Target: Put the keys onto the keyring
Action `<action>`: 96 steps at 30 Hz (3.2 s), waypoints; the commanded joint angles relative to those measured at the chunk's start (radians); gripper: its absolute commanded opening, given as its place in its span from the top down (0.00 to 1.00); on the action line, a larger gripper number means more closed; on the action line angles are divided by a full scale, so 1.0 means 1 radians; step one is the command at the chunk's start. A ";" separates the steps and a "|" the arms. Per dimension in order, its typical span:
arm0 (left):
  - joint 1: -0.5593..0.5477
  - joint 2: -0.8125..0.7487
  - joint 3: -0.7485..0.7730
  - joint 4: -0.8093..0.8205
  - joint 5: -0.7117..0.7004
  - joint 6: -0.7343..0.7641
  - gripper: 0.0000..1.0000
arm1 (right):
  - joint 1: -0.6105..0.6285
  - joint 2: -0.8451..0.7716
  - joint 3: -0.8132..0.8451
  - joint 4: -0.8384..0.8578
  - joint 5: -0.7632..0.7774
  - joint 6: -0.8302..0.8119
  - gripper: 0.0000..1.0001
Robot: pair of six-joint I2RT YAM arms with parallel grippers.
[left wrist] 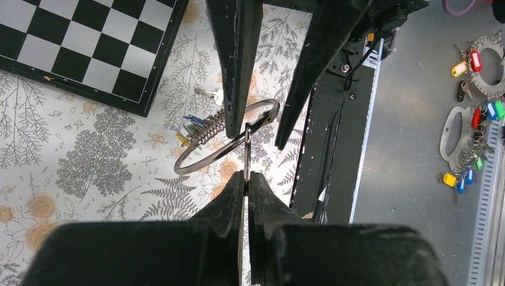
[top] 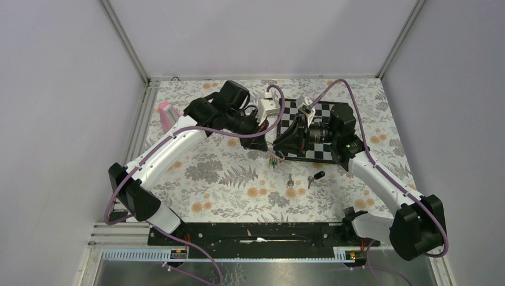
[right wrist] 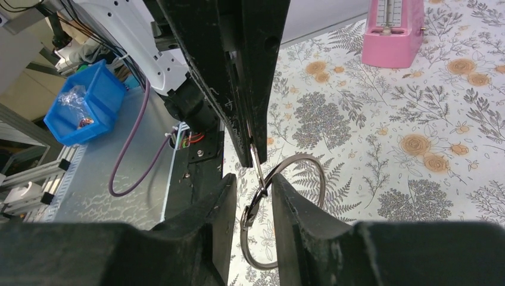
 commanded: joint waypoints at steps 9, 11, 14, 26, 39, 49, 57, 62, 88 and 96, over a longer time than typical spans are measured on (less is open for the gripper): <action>-0.006 -0.008 0.021 0.053 0.013 -0.004 1.00 | 0.011 0.020 -0.011 0.059 -0.015 0.021 0.73; -0.008 -0.007 0.023 0.053 0.011 -0.003 1.00 | 0.010 0.023 -0.011 0.058 -0.013 0.024 0.74; -0.008 -0.006 0.025 0.052 0.003 -0.002 1.00 | 0.010 0.025 -0.011 0.055 -0.012 0.026 0.78; -0.007 -0.016 0.016 0.060 -0.037 0.006 1.00 | 0.010 0.024 -0.014 0.018 0.030 0.015 0.73; -0.007 -0.033 -0.017 0.080 -0.072 0.018 1.00 | 0.009 0.035 -0.012 0.030 0.040 0.061 0.68; -0.009 -0.010 0.001 0.082 -0.074 0.014 1.00 | 0.009 0.066 -0.028 0.108 0.010 0.141 0.77; -0.011 -0.006 0.003 0.081 -0.077 0.021 1.00 | 0.009 0.062 -0.036 0.131 0.020 0.150 0.97; -0.010 -0.033 -0.003 0.091 -0.062 0.099 0.98 | 0.008 0.053 -0.079 0.237 0.065 0.232 1.00; 0.115 -0.201 -0.316 0.849 0.047 -0.196 0.29 | -0.085 0.181 -0.097 0.888 0.362 1.133 1.00; 0.125 -0.178 -0.332 0.936 0.042 -0.314 0.35 | -0.085 0.179 -0.111 0.888 0.375 1.175 1.00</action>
